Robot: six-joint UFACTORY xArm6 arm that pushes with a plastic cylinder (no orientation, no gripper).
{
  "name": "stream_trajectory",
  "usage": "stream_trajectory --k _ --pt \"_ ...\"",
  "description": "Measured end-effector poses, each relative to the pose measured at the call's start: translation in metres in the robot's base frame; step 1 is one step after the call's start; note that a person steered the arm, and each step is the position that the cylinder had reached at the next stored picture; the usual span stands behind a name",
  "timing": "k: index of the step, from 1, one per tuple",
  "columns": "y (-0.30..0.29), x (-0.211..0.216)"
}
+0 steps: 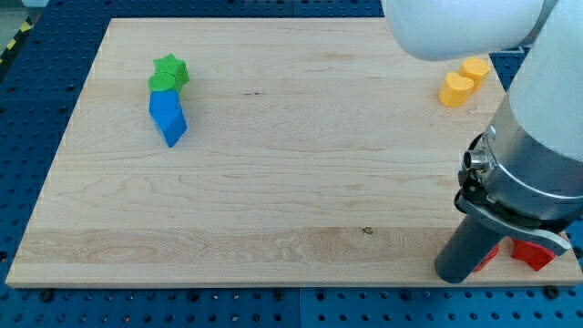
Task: Move your arm closer to the yellow hexagon
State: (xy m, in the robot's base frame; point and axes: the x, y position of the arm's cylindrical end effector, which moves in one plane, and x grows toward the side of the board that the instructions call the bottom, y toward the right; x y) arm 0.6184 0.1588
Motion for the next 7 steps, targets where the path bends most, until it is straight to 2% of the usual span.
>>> stream_trajectory --k 3,5,6,7 --pt "0.023 0.0" --pt "-0.01 0.0" --pt "-0.052 -0.004" --pt "-0.077 -0.058"
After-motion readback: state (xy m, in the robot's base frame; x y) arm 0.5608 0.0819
